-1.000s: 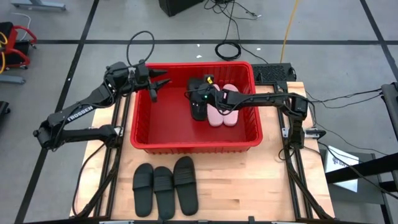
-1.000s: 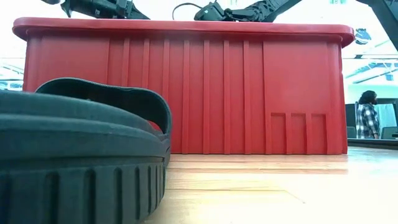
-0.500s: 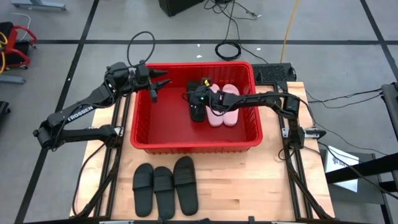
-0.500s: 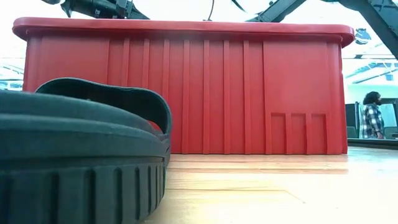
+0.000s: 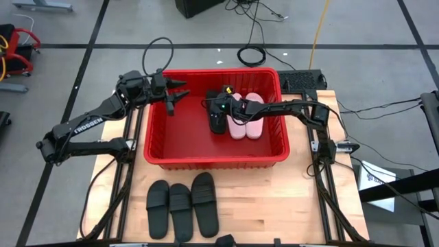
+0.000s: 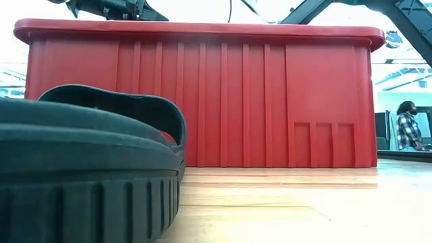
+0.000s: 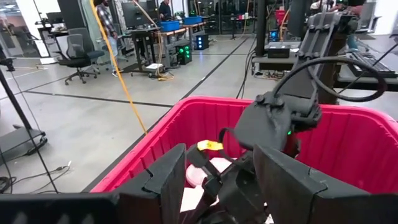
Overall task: Pick and place slides into bin
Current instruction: Put the black slipper into the red bin
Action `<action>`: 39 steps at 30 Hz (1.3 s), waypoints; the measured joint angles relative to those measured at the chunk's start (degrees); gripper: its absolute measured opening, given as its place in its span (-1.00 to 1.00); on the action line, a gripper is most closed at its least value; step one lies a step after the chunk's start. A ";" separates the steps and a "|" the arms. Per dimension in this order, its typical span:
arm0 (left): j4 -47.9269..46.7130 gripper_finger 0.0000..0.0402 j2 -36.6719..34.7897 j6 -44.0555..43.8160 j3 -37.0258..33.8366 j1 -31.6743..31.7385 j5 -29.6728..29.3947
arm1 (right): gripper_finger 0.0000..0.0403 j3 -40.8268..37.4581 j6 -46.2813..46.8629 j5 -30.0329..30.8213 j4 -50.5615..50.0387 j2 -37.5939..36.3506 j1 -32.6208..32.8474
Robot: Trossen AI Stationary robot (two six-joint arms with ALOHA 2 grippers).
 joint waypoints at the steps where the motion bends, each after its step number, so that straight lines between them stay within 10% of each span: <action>1: 0.00 -0.06 0.00 0.00 0.00 -0.15 0.00 | -0.95 0.00 -0.02 0.02 0.48 0.60 -0.08; 20: 0.07 -0.06 0.00 -0.44 -0.01 -0.24 0.01 | -0.91 0.00 -1.76 -0.81 1.00 1.98 -0.76; 39: -0.53 -0.06 0.01 -0.81 -0.02 -0.24 0.11 | -0.17 -0.04 6.05 -5.35 -4.43 1.97 -0.11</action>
